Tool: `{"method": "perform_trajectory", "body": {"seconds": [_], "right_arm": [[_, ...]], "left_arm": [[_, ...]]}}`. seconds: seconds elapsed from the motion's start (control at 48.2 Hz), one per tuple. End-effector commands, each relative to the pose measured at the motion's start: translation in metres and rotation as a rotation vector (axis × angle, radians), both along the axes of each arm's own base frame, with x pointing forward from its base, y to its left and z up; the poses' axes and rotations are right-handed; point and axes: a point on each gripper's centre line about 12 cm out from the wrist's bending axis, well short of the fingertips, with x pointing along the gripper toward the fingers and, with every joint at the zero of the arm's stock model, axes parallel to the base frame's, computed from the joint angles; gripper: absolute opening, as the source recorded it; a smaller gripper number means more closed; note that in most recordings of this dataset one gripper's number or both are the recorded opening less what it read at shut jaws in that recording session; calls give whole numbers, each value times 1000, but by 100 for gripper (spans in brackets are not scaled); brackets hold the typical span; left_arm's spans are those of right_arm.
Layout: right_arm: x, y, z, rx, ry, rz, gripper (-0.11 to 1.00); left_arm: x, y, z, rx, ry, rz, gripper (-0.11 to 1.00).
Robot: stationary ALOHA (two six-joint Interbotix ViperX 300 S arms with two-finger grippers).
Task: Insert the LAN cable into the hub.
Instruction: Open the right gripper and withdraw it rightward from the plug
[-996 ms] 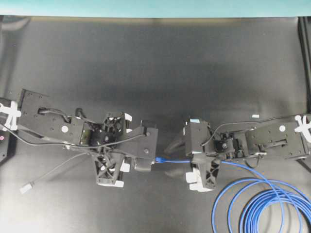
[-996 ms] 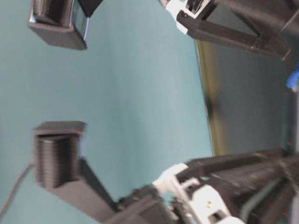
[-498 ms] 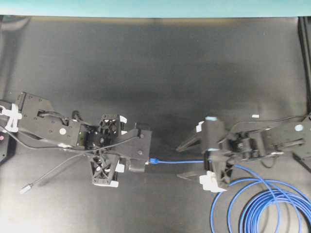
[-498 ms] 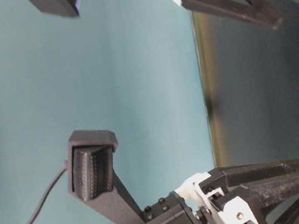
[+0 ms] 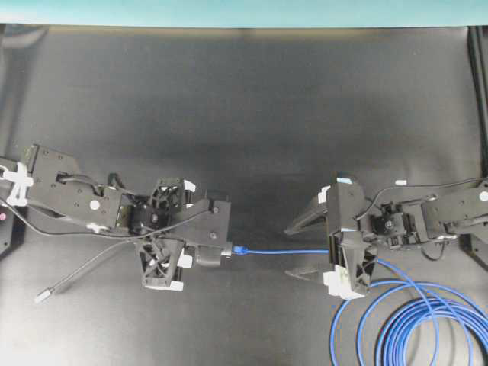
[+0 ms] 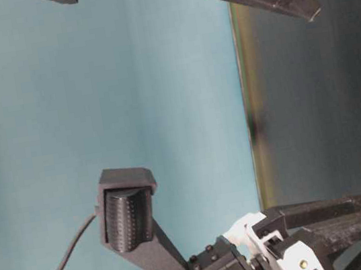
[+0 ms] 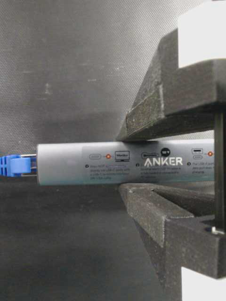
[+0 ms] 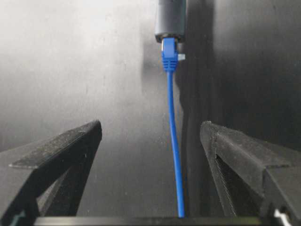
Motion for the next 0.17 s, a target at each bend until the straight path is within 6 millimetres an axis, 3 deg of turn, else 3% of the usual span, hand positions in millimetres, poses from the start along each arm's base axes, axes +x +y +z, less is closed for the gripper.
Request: {"method": "perform_trajectory", "body": {"seconds": [0.0,0.083,0.145], "right_arm": [[3,0,8,12,-24,-7,82],[2,0,6,11,-15,-7,82],[2,-1,6,11,-15,-8,82]], "left_arm": [[3,2,6,1,-29,0,29],[3,3,6,2,-34,0,31],[2,3,6,2,-36,2,44]]}}
